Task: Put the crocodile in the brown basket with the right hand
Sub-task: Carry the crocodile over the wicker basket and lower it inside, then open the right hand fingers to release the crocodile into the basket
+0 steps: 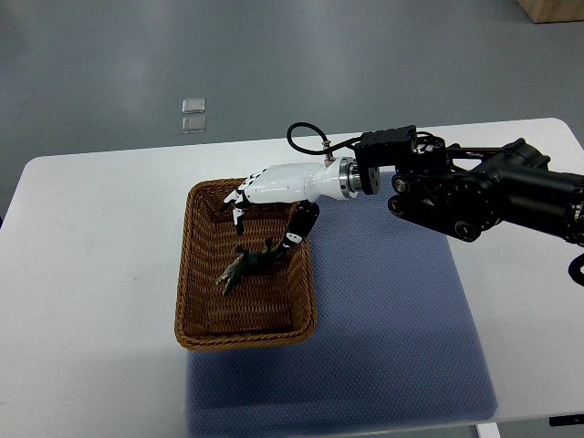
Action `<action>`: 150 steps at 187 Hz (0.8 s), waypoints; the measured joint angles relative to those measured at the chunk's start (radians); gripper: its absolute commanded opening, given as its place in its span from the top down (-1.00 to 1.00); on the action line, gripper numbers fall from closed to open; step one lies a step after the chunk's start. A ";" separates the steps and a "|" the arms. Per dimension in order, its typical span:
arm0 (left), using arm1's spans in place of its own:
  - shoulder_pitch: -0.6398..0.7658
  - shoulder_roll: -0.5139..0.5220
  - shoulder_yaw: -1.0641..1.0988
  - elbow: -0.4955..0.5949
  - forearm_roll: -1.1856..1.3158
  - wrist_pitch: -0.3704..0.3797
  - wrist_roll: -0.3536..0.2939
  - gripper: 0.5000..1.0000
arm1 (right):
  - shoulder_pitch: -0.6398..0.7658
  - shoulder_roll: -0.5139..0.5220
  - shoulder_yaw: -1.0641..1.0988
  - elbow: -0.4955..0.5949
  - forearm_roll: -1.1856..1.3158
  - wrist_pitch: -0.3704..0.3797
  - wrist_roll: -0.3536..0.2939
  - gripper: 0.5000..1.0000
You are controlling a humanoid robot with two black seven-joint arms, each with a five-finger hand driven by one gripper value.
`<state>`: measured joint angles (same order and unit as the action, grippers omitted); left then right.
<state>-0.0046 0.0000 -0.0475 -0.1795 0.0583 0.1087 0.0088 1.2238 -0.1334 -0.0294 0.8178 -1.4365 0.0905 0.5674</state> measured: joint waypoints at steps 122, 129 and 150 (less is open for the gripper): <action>0.000 0.000 0.000 0.002 0.000 0.000 -0.001 -1.00 | -0.092 -0.061 0.279 -0.020 0.183 0.013 -0.065 -0.70; 0.000 0.000 0.000 0.002 0.000 0.000 -0.001 -1.00 | -0.105 -0.068 0.305 -0.028 0.231 0.016 -0.079 -0.70; 0.000 0.000 0.001 0.002 -0.001 0.000 -0.001 -1.00 | -0.141 -0.098 0.361 -0.063 0.409 0.019 -0.133 -0.70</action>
<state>-0.0045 0.0000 -0.0469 -0.1779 0.0575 0.1088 0.0082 1.0824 -0.2309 0.3317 0.7553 -1.0277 0.1091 0.4347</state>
